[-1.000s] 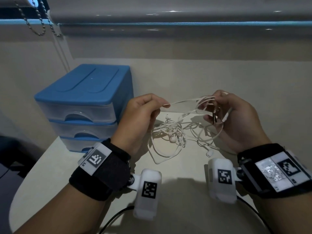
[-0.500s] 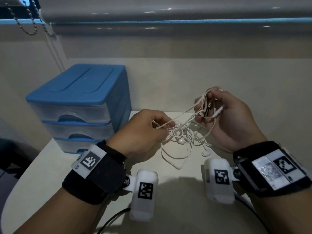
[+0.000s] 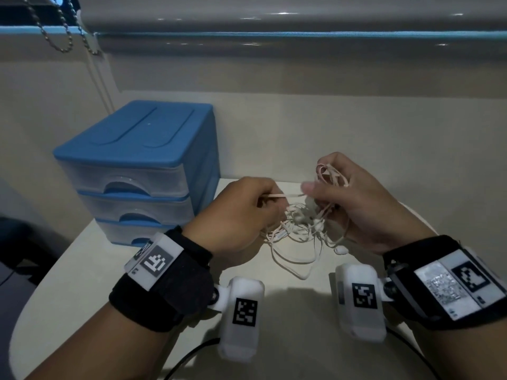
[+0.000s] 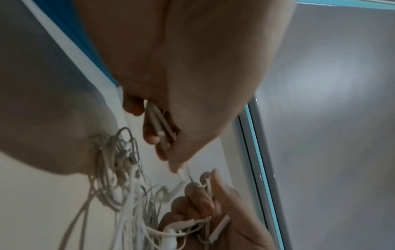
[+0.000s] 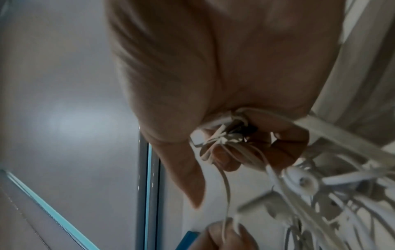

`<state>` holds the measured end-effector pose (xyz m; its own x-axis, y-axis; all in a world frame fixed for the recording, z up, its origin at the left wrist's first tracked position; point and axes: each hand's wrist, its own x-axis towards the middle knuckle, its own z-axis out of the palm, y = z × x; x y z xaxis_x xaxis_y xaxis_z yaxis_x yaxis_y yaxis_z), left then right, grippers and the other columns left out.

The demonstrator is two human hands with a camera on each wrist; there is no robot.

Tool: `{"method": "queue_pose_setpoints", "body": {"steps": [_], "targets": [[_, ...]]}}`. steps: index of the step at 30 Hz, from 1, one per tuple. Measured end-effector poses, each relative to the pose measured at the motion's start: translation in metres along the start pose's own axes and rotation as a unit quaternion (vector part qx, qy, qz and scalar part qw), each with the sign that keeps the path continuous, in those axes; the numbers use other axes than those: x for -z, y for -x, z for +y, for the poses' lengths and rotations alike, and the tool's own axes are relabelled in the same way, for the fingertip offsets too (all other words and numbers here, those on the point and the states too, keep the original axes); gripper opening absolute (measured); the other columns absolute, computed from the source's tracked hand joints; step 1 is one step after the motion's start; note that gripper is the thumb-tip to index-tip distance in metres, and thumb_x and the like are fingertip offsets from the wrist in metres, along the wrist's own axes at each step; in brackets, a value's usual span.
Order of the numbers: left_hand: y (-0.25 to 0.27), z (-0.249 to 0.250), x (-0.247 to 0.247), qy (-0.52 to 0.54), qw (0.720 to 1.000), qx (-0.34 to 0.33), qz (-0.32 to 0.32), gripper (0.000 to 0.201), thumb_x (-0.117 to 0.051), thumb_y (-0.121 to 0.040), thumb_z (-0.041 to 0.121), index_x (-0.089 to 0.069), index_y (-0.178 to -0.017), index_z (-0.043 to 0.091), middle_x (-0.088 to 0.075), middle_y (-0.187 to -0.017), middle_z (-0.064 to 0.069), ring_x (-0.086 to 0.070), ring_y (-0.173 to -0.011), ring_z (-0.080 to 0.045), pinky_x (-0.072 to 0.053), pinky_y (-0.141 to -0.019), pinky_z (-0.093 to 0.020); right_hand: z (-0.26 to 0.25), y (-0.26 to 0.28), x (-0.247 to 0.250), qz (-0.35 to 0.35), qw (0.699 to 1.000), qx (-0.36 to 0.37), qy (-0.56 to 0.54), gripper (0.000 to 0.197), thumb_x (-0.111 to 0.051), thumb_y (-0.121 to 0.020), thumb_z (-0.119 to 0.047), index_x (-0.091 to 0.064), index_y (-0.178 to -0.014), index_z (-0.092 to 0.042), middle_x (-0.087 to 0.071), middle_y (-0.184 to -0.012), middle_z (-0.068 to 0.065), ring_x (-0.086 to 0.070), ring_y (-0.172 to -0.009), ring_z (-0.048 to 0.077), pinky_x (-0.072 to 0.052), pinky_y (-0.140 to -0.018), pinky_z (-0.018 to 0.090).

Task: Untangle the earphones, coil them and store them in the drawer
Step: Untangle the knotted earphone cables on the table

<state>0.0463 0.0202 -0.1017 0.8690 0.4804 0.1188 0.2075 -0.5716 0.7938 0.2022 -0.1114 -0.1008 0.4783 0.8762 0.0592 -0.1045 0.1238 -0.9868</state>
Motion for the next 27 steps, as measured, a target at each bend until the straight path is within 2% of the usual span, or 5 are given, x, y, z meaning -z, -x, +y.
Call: {"method": "queue_pose_setpoints", "body": {"steps": [8,15,18,22,27], "targets": [[-0.004,0.014,0.002,0.220,0.968,0.004,0.123,0.013,-0.063,-0.098,0.009,-0.064,-0.086,0.015,-0.078,-0.096,-0.008,-0.073,-0.087,-0.014,-0.051,-0.068,-0.017,-0.002,0.000,0.003,0.030,0.997,0.002,0.071,0.014,-0.062,-0.092,0.006,-0.067,-0.101,-0.004,-0.046,-0.061,0.003,-0.044,-0.052,0.014,-0.046,-0.054,0.025],[-0.002,0.020,-0.001,0.336,0.924,-0.021,0.180,0.014,-0.066,-0.094,0.006,-0.061,-0.081,0.010,-0.079,-0.105,-0.007,-0.070,-0.109,-0.030,-0.050,-0.103,-0.045,-0.005,-0.003,0.008,0.111,0.988,0.002,0.104,0.019,-0.069,-0.095,-0.029,-0.067,-0.083,-0.014,-0.059,-0.081,0.007,-0.056,-0.071,0.019,-0.044,-0.067,0.033],[0.000,0.025,0.000,0.393,0.904,-0.036,0.163,0.013,-0.059,-0.098,0.006,-0.056,-0.085,0.010,-0.078,-0.106,-0.014,-0.072,-0.108,-0.029,-0.053,-0.095,-0.036,-0.005,-0.001,0.008,0.116,0.988,0.002,0.103,0.036,-0.074,-0.090,-0.034,-0.061,-0.084,-0.001,-0.047,-0.082,0.011,-0.043,-0.068,0.023,-0.037,-0.056,0.029],[0.001,0.024,0.004,0.417,0.893,-0.028,0.167,0.012,-0.055,-0.102,0.011,-0.056,-0.090,0.011,-0.076,-0.098,-0.014,-0.075,-0.094,-0.026,-0.055,-0.085,-0.033,-0.006,0.001,0.006,0.100,0.986,-0.009,0.131,0.027,-0.075,-0.090,-0.027,-0.061,-0.074,-0.010,-0.043,-0.071,0.010,-0.040,-0.055,0.018,-0.033,-0.048,0.026],[-0.001,0.019,0.005,0.292,0.941,0.030,0.170,0.006,-0.064,-0.096,0.013,-0.060,-0.098,0.016,-0.073,-0.098,-0.011,-0.064,-0.066,-0.016,-0.046,-0.058,-0.022,-0.009,0.006,0.004,0.062,0.998,-0.021,0.008,0.018,-0.067,-0.094,-0.011,-0.067,-0.098,0.006,-0.054,-0.070,0.010,-0.050,-0.055,0.016,-0.040,-0.048,0.021]]}}
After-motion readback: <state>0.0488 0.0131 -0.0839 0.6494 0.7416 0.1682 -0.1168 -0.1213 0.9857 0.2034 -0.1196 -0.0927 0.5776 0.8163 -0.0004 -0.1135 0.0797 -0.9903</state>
